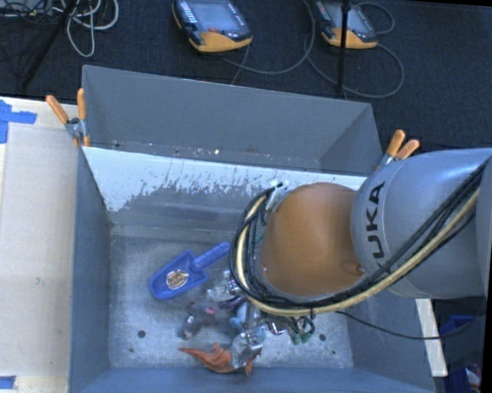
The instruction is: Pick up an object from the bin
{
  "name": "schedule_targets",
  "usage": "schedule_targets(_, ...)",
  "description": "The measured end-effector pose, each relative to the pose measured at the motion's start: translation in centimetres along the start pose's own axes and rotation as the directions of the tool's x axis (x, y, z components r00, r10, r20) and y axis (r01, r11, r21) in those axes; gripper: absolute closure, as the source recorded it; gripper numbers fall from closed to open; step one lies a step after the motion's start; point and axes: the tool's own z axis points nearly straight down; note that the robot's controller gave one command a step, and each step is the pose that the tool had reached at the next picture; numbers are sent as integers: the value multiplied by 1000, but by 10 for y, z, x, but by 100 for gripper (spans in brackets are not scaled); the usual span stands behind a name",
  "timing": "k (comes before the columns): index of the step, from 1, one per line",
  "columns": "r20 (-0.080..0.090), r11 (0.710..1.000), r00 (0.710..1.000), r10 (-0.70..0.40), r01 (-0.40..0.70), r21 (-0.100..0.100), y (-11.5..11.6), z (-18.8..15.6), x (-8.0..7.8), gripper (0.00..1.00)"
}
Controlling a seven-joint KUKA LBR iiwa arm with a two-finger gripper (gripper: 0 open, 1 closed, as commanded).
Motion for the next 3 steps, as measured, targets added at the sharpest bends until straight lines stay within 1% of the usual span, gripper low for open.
schedule_targets(1,-12,989,989,147,-147,-2,-7,65,-9,100)
schedule_targets(2,-11,989,989,147,-147,-2,-7,65,-9,100)
schedule_targets(3,4,983,983,186,-186,0,-14,-89,-6,100)
